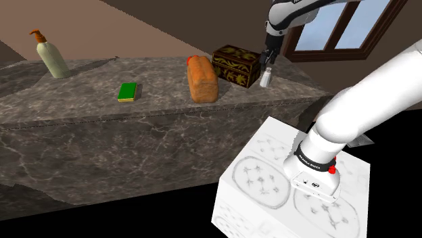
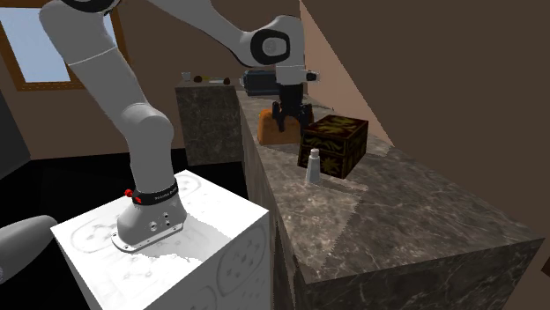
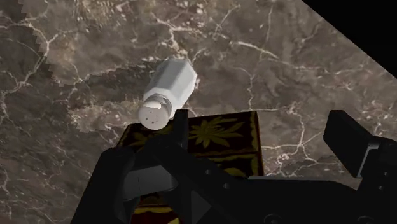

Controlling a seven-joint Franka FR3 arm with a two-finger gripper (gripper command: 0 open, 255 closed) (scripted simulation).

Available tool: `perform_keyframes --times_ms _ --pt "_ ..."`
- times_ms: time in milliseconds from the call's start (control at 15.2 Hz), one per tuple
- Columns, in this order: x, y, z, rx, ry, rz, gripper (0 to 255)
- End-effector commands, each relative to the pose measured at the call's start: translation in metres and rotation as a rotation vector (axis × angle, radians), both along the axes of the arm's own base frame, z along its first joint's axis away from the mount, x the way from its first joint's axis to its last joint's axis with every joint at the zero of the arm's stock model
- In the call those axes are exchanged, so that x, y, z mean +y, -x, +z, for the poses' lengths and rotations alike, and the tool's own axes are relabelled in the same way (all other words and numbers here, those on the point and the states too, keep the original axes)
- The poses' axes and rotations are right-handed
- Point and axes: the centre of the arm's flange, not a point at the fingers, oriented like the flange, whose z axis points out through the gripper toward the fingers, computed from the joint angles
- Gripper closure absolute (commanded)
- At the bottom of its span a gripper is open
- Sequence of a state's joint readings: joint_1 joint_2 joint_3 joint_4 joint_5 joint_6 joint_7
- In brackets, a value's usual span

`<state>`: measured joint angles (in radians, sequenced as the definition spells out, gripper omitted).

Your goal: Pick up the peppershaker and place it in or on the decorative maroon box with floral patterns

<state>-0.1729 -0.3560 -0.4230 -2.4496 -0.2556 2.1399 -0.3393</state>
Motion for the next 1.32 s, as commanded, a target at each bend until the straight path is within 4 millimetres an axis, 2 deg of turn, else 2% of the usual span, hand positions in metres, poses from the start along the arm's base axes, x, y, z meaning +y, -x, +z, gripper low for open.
perform_keyframes --times_ms 0,264,330,858,1254 --pt "-0.023 -0.002 -0.01 -0.007 0.008 0.005 0" --pt "-0.069 -0.011 -0.03 -0.019 0.021 0.012 0" --pt "-0.075 -0.012 -0.032 -0.02 0.023 0.012 0" --pt "-0.079 -0.012 -0.072 -0.02 0.023 0.012 0" --pt "-0.079 -0.012 -0.072 -0.02 0.023 0.012 0"
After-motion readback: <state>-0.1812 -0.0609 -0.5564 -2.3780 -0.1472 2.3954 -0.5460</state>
